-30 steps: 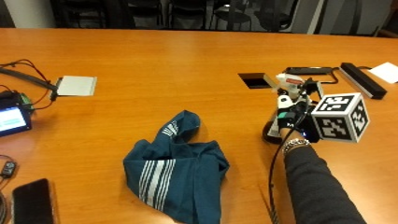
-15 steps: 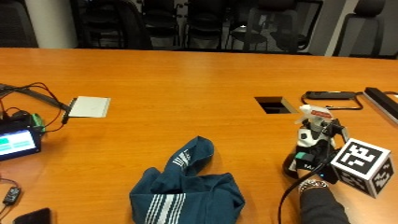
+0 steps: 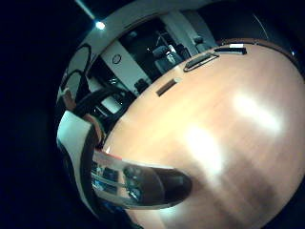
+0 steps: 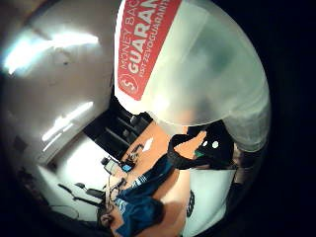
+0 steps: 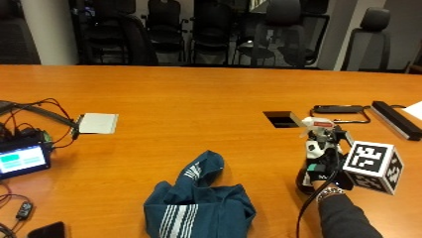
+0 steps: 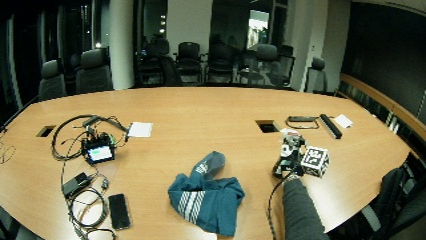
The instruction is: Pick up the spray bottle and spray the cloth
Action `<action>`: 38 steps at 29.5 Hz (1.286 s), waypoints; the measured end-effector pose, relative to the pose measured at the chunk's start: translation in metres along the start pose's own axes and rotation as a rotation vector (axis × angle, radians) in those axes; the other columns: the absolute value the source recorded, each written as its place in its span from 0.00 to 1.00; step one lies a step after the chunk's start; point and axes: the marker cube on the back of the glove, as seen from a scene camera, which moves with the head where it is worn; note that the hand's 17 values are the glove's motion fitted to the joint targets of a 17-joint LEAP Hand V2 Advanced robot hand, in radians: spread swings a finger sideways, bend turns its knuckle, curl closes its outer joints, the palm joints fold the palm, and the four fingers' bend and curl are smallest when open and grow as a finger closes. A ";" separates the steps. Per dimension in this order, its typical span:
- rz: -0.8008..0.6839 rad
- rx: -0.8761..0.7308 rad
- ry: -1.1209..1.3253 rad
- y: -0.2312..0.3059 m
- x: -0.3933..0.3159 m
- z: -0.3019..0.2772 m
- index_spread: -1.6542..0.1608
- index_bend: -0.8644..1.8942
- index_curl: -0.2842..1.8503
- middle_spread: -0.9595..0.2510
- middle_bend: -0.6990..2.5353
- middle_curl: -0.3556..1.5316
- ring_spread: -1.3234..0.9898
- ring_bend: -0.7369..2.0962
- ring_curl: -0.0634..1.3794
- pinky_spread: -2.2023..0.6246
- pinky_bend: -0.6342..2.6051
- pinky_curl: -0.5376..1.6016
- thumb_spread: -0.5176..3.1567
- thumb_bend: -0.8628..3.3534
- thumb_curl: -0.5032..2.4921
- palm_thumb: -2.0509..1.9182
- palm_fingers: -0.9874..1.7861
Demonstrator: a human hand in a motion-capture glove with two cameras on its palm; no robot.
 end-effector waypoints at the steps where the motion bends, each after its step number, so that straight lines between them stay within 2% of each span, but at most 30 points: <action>1: -0.024 -0.014 0.018 0.000 -0.003 0.001 0.76 0.37 0.30 0.63 0.36 0.47 0.49 0.52 0.38 0.67 0.39 0.46 0.38 0.20 0.36 0.74 0.82; 13: -0.471 -0.197 0.345 -0.029 -0.097 0.000 0.76 0.37 0.31 0.63 0.36 0.48 0.50 0.52 0.38 0.67 0.40 0.45 0.40 0.20 0.37 0.74 0.82; 19: -0.729 -0.280 0.503 -0.018 -0.137 0.004 0.76 0.37 0.32 0.63 0.36 0.48 0.50 0.52 0.38 0.67 0.40 0.45 0.40 0.20 0.37 0.74 0.81; 29: -1.007 -0.423 0.665 0.001 -0.182 0.018 0.76 0.37 0.32 0.62 0.36 0.49 0.50 0.52 0.38 0.67 0.40 0.45 0.40 0.20 0.38 0.74 0.81; 38: -1.293 -0.491 0.882 0.042 -0.191 0.052 0.76 0.37 0.33 0.62 0.36 0.49 0.50 0.52 0.37 0.67 0.40 0.45 0.40 0.20 0.39 0.74 0.81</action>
